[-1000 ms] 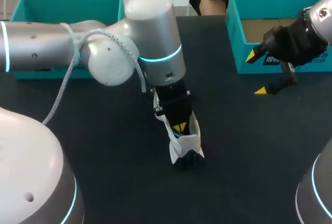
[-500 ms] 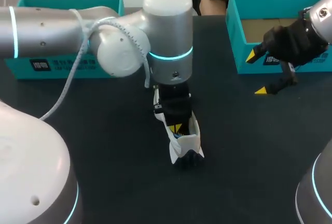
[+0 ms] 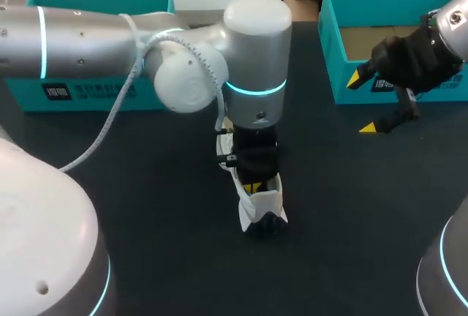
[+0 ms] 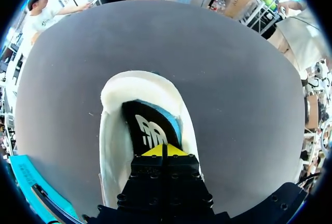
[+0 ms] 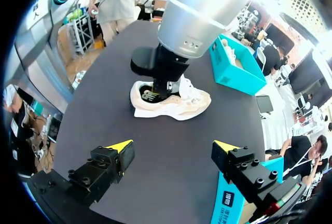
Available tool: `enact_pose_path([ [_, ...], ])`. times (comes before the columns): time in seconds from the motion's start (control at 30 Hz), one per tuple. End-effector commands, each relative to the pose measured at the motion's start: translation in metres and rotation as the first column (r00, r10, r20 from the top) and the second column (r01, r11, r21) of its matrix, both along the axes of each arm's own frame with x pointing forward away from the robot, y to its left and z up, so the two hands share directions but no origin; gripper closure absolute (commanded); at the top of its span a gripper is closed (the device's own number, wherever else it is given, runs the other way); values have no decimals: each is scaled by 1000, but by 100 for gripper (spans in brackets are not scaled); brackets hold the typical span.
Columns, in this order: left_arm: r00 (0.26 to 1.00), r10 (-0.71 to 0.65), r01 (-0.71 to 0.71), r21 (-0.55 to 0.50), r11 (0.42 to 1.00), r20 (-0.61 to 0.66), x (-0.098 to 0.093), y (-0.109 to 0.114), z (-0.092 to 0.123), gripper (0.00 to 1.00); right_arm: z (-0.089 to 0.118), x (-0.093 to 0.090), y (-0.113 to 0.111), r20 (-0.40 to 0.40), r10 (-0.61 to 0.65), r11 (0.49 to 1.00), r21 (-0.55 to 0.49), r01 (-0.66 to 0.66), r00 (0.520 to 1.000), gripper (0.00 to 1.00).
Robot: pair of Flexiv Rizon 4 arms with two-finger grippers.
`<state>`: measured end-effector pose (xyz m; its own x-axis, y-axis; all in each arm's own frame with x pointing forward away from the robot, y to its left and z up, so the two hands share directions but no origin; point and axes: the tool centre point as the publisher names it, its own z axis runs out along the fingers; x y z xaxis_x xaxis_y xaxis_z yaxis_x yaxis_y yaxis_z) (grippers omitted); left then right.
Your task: Take the shoe out of the shoebox, open the shoe tongue, remove and reinsert the insole, then place the shoe into the shoebox
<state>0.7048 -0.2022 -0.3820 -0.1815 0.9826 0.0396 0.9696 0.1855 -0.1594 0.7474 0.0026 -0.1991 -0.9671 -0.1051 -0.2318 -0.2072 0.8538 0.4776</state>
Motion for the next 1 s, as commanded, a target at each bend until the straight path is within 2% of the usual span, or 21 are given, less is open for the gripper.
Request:
enact_pose_path([
  [0.03, 1000, 10, -10, -20, 1000, 2, -4, -2, -11, 100, -1, 0, 0, 1, -1, 1000, -2, 1, 1000, 0],
  [0.3, 1000, 29, -29, -40, 999, 1, -8, -4, -17, 100, -1, 0, 0, 1, -1, 1000, -2, 1, 1000, 0],
  [0.53, 1000, -17, 17, -15, 1000, -15, -6, 1, 18, 100, -1, 0, 0, 1, -1, 1000, -2, 1, 1000, 0],
  [0.63, 999, -36, 37, 4, 999, -8, -7, 3, 22, 100, -1, 0, 0, 1, -1, 1000, -2, 1, 1000, 0],
  [1.0, 998, -55, 56, 57, 997, -17, -14, 4, -11, 100, -1, 0, 0, 1, -1, 1000, -2, 1, 1000, 0],
])
